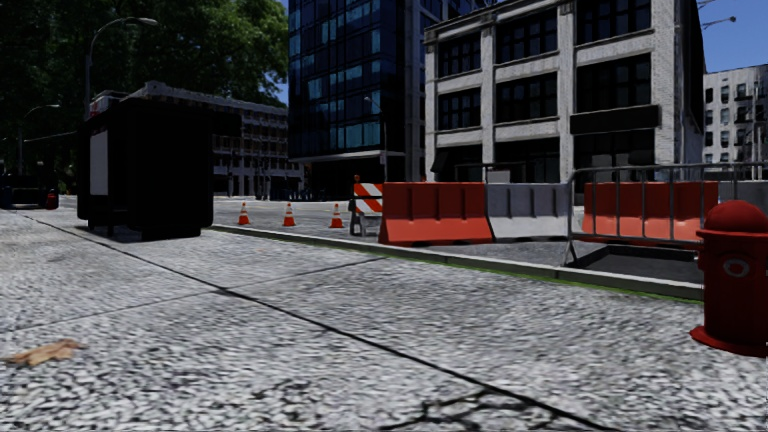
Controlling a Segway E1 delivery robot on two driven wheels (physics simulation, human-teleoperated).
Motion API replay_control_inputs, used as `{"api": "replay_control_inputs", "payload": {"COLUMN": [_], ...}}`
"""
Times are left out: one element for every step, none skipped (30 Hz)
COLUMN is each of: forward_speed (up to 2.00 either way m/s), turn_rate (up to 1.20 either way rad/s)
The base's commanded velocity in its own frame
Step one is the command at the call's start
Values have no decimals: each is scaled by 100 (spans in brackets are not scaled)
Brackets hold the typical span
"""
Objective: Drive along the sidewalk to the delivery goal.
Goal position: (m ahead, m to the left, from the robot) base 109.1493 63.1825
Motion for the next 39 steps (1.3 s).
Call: {"api": "replay_control_inputs", "payload": {"forward_speed": [143,144,145,145,145,145,145,145,146,146,146,146,146,146,147,147,147,147,152,200,200,200,200,200,200,200,200,200,200,200,200,200,200,200,200,200,200,200,200], "turn_rate": [80,80,80,80,80,80,80,80,80,80,80,80,80,80,80,80,80,80,80,80,80,80,80,80,80,80,80,79,69,66,66,66,66,66,61,0,0,0,0]}}
